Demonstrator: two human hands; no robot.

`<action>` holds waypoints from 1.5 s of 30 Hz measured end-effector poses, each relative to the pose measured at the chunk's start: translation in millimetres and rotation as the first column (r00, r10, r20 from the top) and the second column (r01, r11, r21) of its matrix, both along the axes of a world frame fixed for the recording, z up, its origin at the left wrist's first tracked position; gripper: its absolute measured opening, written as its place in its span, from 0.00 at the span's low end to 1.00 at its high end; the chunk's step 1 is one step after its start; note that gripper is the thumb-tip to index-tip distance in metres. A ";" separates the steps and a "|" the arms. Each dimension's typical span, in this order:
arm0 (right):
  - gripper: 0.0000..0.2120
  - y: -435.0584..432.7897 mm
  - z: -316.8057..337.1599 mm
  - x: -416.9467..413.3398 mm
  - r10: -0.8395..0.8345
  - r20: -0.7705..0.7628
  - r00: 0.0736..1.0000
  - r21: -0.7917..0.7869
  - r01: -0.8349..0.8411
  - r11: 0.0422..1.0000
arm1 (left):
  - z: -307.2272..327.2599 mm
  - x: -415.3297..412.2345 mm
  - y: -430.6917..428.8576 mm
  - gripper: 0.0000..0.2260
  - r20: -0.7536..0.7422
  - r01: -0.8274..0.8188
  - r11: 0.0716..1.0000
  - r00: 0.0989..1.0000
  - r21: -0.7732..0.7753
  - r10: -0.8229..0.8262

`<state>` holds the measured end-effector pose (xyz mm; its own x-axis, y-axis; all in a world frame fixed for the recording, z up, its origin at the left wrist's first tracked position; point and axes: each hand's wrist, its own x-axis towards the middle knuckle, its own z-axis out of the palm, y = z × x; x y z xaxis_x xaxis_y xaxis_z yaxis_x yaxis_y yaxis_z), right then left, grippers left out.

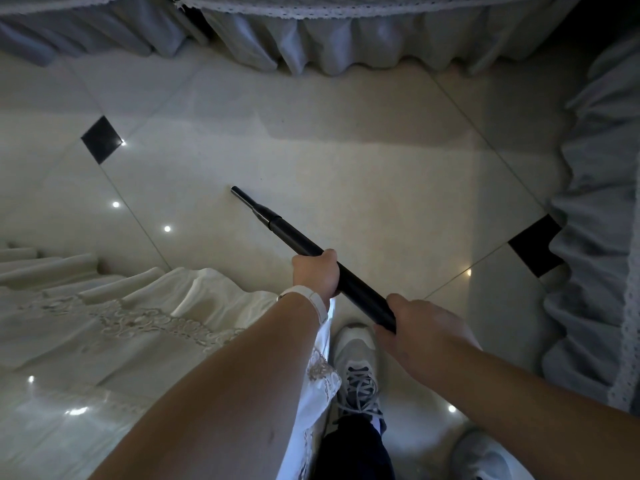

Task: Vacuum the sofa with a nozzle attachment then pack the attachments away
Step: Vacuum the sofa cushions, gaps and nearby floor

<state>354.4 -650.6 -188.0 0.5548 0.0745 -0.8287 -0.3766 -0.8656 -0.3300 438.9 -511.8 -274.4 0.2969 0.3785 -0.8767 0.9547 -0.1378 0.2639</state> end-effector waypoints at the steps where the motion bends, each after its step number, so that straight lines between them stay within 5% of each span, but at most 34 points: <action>1: 0.12 0.5 -0.2 0.9 0.003 0.006 1.000 -0.006 -0.003 1.000 | 0.4 0.6 0.6 0.21 -0.002 0.010 1.000 1.000 0.002 -0.010; 6: 0.13 3.0 1.7 4.2 -0.008 0.026 1.000 -0.006 0.008 1.000 | 6.0 3.6 3.1 0.24 0.037 0.050 0.999 0.998 0.022 -0.050; 24: 0.10 -90.7 78.2 -40.4 -0.293 0.075 0.953 0.011 0.293 0.956 | 101.7 -14.0 -103.8 0.13 0.337 0.192 0.981 0.927 -0.043 -0.166; 37: 0.07 -173.8 145.3 -117.1 -0.650 0.117 0.751 0.188 0.626 0.757 | 190.7 -60.3 -219.1 0.19 0.579 0.410 0.910 0.758 -0.066 -0.300; 45: 0.08 -221.2 213.7 -198.1 -0.751 0.199 0.629 0.117 0.746 0.656 | 258.7 -123.8 -296.8 0.18 0.647 0.564 0.815 0.673 -0.134 -0.359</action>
<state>156.3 -871.8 25.8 0.5857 -0.4301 -0.6870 -0.8105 -0.3093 -0.4974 315.1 -808.6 -15.8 0.8334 -0.1966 -0.5166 0.4381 -0.3350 0.8342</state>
